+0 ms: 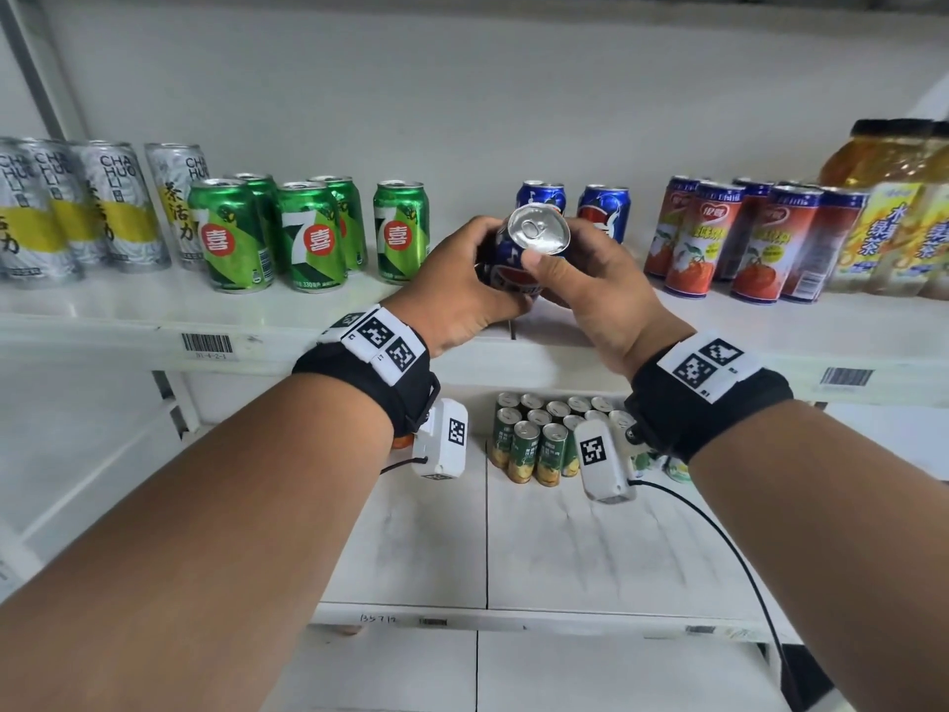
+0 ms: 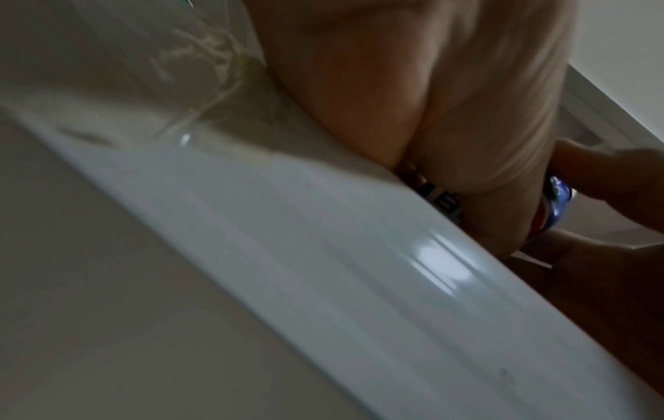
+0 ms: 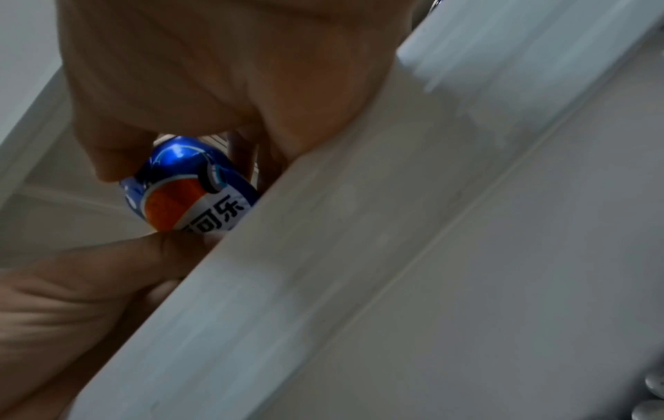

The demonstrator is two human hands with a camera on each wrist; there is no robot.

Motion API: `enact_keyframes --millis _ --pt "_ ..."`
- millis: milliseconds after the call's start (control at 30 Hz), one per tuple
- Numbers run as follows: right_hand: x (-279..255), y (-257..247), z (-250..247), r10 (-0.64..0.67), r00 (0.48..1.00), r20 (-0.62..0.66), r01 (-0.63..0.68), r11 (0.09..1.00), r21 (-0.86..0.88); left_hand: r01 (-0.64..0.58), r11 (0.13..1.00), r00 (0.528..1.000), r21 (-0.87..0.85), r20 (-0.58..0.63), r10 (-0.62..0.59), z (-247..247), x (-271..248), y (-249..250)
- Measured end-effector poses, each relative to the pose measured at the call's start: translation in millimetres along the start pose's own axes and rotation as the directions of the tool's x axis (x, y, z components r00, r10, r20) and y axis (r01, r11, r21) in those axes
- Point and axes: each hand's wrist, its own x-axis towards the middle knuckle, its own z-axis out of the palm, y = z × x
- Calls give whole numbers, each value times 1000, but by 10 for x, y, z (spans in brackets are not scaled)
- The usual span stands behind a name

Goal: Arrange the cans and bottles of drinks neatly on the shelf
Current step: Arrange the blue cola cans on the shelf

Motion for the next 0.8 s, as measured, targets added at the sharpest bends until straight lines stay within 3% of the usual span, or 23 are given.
enact_keyframes --millis 233,500,800 --pt "-8 14 -13 9 1000 -22 -9 1000 -7 -57 997 998 54 26 56 6 -11 12" --pt "-7 14 -19 4 1000 -8 -4 999 -36 -37 999 999 21 30 36 8 -25 21" --pt "-16 -21 -29 13 997 -76 -16 999 -38 -30 999 999 16 35 29 29 -29 31"
